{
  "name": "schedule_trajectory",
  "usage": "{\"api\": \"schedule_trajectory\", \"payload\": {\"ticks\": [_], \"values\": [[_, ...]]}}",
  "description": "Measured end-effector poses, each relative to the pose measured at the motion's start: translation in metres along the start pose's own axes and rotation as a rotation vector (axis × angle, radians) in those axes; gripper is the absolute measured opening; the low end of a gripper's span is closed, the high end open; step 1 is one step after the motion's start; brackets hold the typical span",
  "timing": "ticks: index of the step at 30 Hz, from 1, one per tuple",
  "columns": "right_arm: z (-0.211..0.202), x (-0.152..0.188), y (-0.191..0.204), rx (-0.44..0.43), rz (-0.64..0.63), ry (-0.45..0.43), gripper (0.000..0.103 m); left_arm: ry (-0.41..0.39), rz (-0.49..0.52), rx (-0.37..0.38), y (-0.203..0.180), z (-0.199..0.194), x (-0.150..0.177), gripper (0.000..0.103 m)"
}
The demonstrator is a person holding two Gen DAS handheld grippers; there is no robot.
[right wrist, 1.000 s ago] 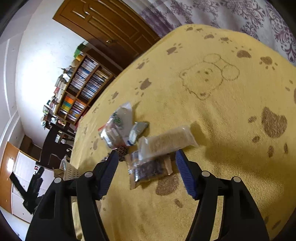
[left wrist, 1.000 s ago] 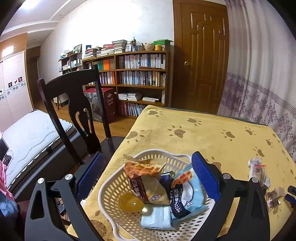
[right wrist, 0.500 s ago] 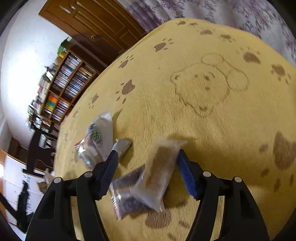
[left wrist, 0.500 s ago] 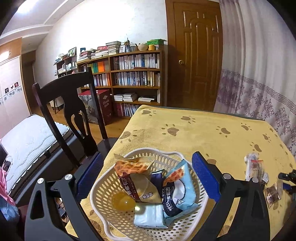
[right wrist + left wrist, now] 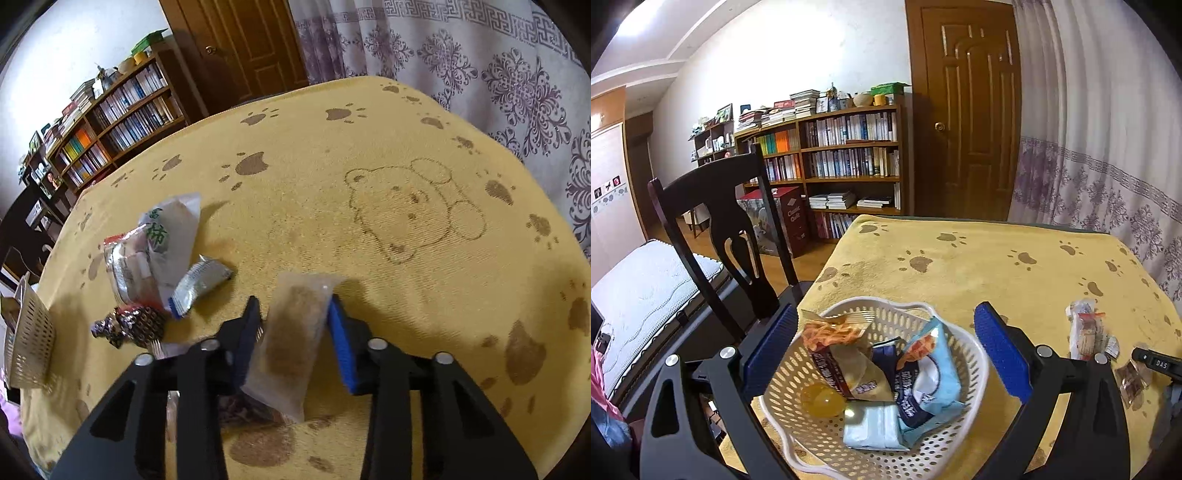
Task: Organize snacks
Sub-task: 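Grasp the clear bag of granola with the right tool, then grasp the red-banded clear snack pack with the left tool while the right tool holds the granola bag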
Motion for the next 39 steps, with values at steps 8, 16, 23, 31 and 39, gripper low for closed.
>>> {"api": "schedule_trajectory", "payload": {"ticks": [8, 16, 23, 31, 39], "values": [[-0.011, 0.001, -0.015, -0.019, 0.005, -0.016, 0.030, -0.013, 0.046, 0.029, -0.032, -0.010, 0.009, 0.097], [-0.013, -0.005, -0.021, 0.035, -0.051, -0.029, 0.030, -0.009, 0.119, 0.093, -0.080, -0.018, 0.019, 0.097], [-0.006, 0.001, -0.018, 0.043, -0.093, -0.051, 0.031, 0.002, 0.221, 0.161, -0.142, -0.015, 0.028, 0.097], [-0.007, 0.003, -0.021, -0.013, -0.083, -0.045, 0.033, 0.092, 0.301, 0.303, -0.220, 0.011, 0.041, 0.097], [-0.008, 0.004, -0.022, -0.051, -0.075, -0.045, 0.033, 0.203, 0.339, 0.375, -0.274, 0.043, 0.056, 0.078]]}}
Point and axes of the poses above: each gripper's, at about its wrist camera, not at the fingertips, and z roughly the way its jaws point, y to its left, x to its underside, the point moved 2 cm from there along z, roughly the way its jaws point, and after that the axes turned 9 degrees about -x, right-handed, at the moved point
